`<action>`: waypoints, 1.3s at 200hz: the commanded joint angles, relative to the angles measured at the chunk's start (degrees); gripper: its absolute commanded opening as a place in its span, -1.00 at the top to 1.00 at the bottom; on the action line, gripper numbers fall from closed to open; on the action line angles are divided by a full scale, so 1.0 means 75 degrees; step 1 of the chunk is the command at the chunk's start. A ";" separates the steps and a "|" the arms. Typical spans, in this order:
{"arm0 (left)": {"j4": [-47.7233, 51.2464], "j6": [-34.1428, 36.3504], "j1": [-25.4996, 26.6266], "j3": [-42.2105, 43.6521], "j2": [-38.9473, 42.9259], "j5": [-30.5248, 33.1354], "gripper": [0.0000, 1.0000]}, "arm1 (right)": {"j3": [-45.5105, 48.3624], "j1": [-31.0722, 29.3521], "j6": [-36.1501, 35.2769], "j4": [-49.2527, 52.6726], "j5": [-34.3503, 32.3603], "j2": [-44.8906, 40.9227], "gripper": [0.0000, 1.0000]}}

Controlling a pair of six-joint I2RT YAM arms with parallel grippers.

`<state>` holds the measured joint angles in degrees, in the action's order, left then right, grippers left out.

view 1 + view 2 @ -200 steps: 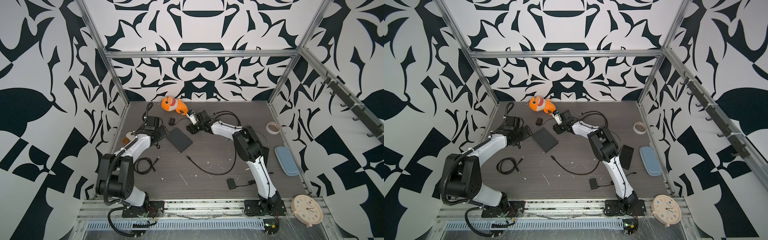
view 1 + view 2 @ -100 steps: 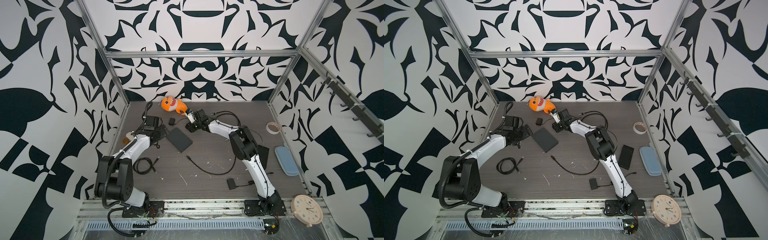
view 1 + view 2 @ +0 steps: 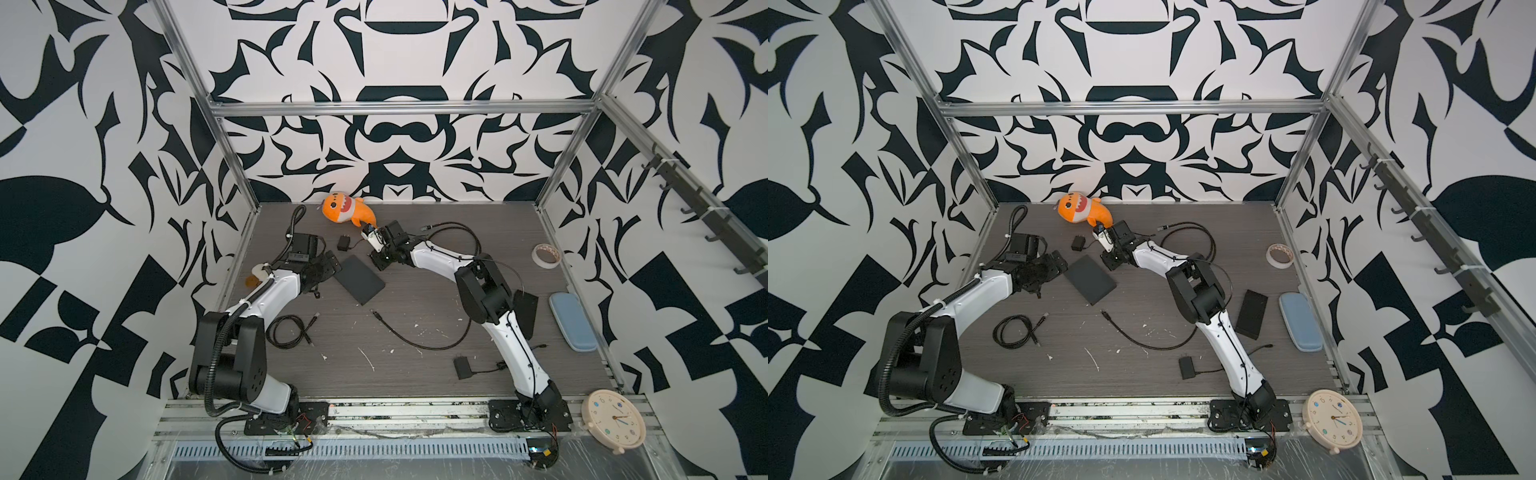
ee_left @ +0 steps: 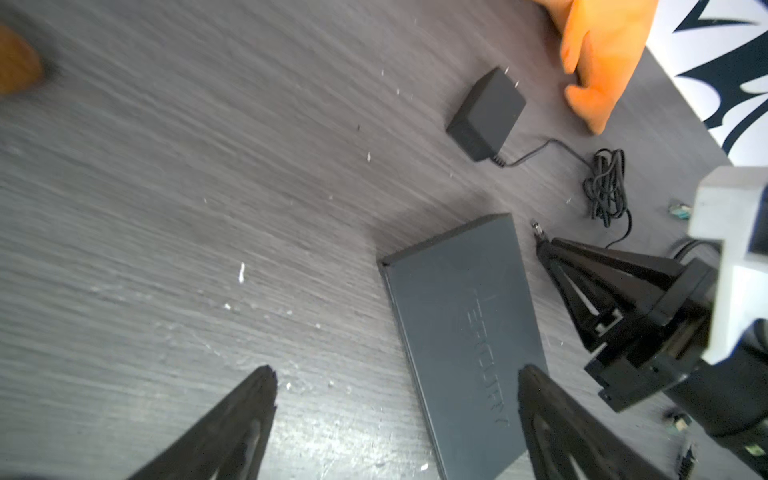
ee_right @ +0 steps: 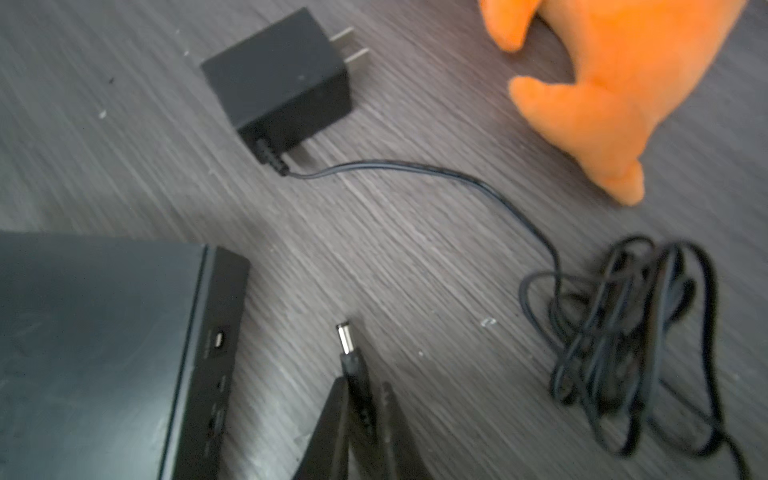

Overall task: Insert the plug into the switch port
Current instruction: 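Reach the right gripper to the barrel plug while the left gripper approaches the switch, then close the right gripper on the barrel plug and lift it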

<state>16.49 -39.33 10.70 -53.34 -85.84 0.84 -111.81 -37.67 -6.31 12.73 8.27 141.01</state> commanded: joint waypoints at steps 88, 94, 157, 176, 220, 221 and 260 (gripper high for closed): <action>-0.0873 0.0399 0.0425 -0.0428 -0.1763 -0.1551 -0.76 | 0.3047 -0.0040 0.1157 -0.0373 0.1523 -0.2114 0.91; -0.0903 0.0457 0.0455 -0.0446 -0.1805 -0.1576 -0.75 | 0.3284 -0.0040 0.1303 -0.0500 0.1652 -0.2243 0.91; -0.1226 0.1618 0.0706 -0.0727 -0.2174 -0.2509 -0.71 | 0.5137 -0.0063 0.2257 -0.1485 0.2905 -0.3482 0.93; -0.1315 0.1973 0.0740 -0.0817 -0.2273 -0.2966 -0.71 | 0.5299 -0.0066 0.2357 -0.1476 0.3112 -0.3605 0.94; -0.1261 0.2677 0.0774 -0.0860 -0.2163 -0.3291 -0.71 | 0.5534 0.0104 0.2240 -0.1267 0.2749 -0.4038 0.94; -0.1243 0.2695 0.0769 -0.0858 -0.2150 -0.3266 -0.71 | 0.5527 0.0114 0.2232 -0.1248 0.2745 -0.4048 0.94; -0.0961 0.2862 0.0581 -0.0857 -0.1621 -0.2648 -0.72 | 0.5275 0.0411 0.1457 -0.0557 0.2438 -0.4236 0.94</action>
<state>8.08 -19.97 15.75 -58.63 -101.78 -20.18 -70.11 -35.68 9.06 6.07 27.62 111.81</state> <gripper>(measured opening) 0.858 0.050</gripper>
